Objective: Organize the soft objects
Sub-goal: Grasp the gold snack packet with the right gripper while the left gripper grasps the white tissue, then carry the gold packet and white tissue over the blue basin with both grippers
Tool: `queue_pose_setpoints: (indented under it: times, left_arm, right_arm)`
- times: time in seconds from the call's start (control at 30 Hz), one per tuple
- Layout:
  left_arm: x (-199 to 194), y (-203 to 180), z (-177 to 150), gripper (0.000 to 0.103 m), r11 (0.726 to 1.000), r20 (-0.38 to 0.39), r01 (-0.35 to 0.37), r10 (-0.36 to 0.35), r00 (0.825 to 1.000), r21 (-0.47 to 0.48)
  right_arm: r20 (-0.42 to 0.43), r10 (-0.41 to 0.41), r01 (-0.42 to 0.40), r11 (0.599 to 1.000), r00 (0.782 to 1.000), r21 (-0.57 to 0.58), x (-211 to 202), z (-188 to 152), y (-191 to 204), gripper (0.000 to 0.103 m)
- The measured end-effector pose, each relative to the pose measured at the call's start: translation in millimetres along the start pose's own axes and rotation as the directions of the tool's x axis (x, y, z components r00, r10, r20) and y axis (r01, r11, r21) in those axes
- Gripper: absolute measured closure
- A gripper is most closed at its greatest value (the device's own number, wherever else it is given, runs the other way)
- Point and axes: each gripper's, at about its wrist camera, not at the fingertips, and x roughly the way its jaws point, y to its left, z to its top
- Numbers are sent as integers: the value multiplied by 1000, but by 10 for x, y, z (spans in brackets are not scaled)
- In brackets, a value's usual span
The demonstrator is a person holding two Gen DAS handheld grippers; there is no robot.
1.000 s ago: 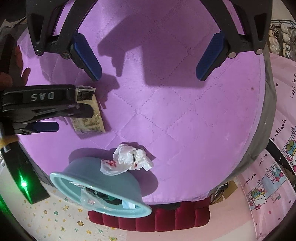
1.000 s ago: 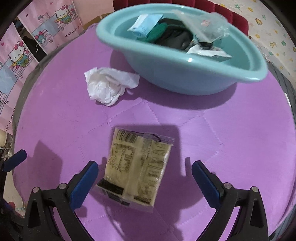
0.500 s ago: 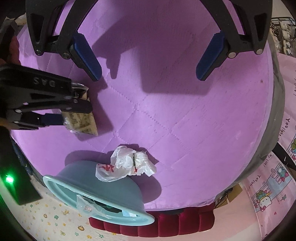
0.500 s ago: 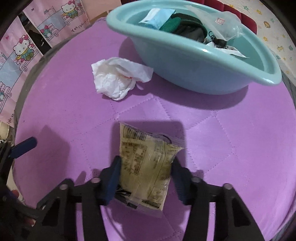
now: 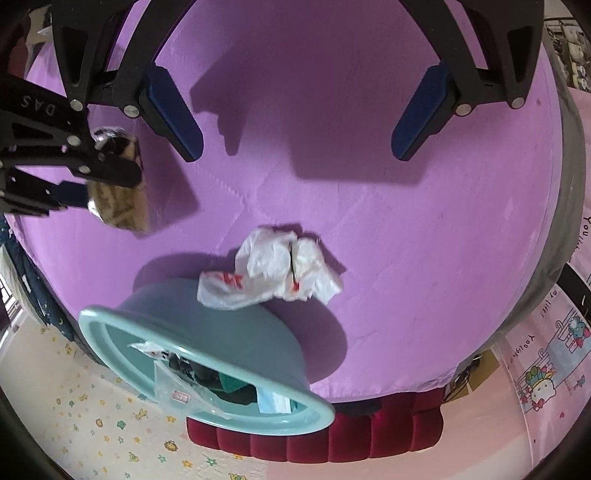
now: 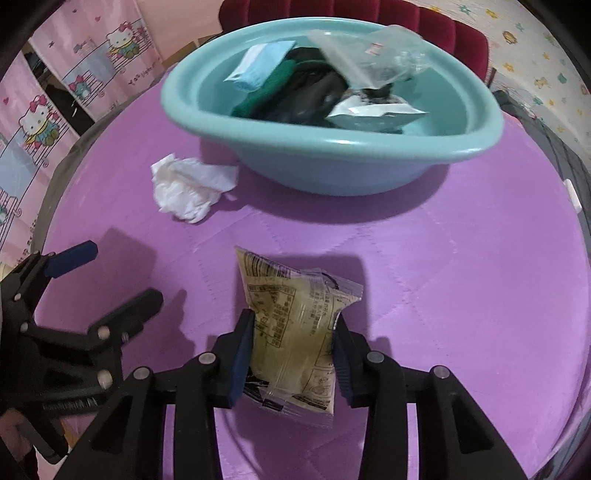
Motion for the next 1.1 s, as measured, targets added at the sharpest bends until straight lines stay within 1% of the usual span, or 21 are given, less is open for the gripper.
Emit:
queue_pose_setpoints:
  times: [0.17,0.2,0.27,0.3,0.5,0.63,0.7,0.73,0.77,0.83,0.9,1.1]
  left_arm:
    - [95,14,153,0,999,17,13,-12,1000,-33]
    - [127,15,198,0,999,17,14,-13,1000,-34]
    - [165,18,261,0,999,22,15,-14,1000,-34]
    - [183,16,303,0,999,28,15,-14,1000,-33]
    - [288,-40,536,0,1000,63,25,-25,998,-4]
    - [377,-44,615,1,1000,54,24,-24,998,11]
    - [401,-63,627,9,1000,51,26,-27,998,17]
    - [412,-69,636,20,999,52,24,-25,998,23]
    - [422,-75,646,38,999,53,21,-23,998,28]
    - [442,-71,651,60,999,56,34,-36,998,26]
    - [400,-81,619,64,998,63,62,-63,996,16]
    - [283,-122,576,66,998,55,58,-60,997,40]
  right_arm:
    - [6,-18,17,1000,1000,26,-11,17,-111,62]
    - [6,-20,20,999,1000,31,27,30,-49,62]
    - [6,-20,19,999,1000,44,52,41,-76,62]
    - [7,-21,20,999,1000,47,47,16,-13,62]
    - [16,-20,19,997,1000,73,26,-8,7,62]
    - [22,-24,22,996,999,81,-68,-45,-66,62]
    - [21,-23,22,996,999,86,-69,-73,-77,62]
    - [21,-23,21,996,1000,88,-101,-65,-95,62]
    - [21,-23,21,996,1000,90,-101,-77,-90,62]
    - [21,-22,20,996,1000,91,-118,-88,-99,62]
    - [22,-22,20,996,1000,89,-123,-111,-92,62]
    - [35,-14,11,996,999,92,-177,-120,-135,62]
